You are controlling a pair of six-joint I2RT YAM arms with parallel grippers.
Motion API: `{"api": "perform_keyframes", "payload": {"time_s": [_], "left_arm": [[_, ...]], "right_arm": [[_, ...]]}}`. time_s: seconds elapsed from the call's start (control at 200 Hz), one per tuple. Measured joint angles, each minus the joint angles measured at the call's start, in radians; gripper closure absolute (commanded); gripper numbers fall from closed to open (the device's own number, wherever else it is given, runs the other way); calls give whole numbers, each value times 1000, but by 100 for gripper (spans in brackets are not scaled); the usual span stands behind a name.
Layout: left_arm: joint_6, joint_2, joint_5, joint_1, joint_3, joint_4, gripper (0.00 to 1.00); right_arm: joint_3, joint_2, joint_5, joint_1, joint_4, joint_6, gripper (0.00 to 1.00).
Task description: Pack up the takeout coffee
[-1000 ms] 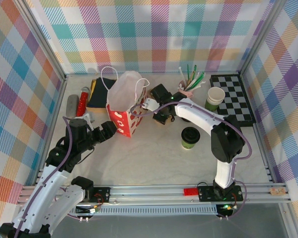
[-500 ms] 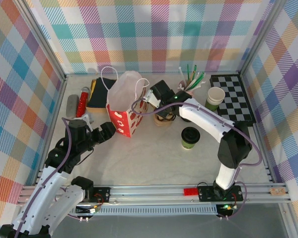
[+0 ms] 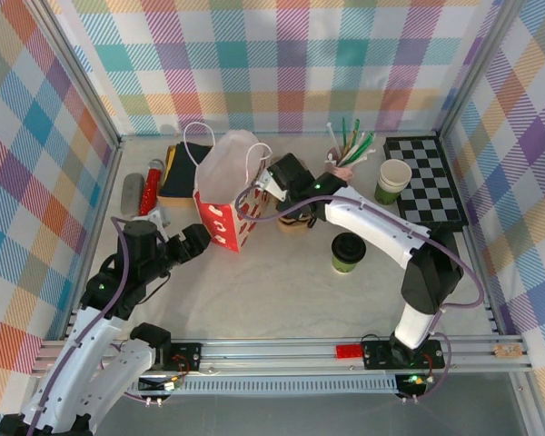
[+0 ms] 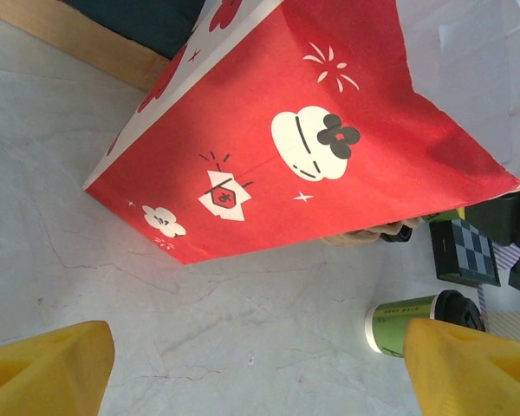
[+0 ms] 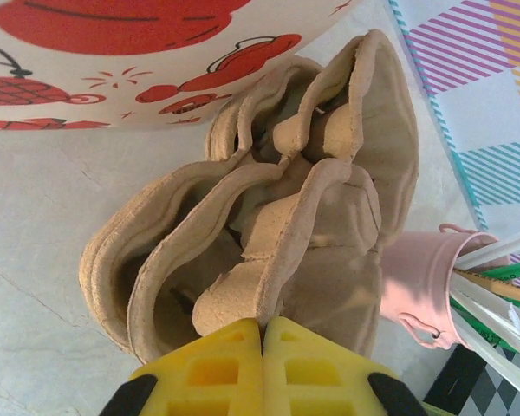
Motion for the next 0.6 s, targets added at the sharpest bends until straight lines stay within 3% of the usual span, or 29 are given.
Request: {"api": "perform_keyframes", "payload": {"time_s": [0.595], "left_arm": [[0, -16, -5, 0, 0, -16, 14]], "right_arm": [[-59, -2, 47, 31, 77, 93, 100]]}}
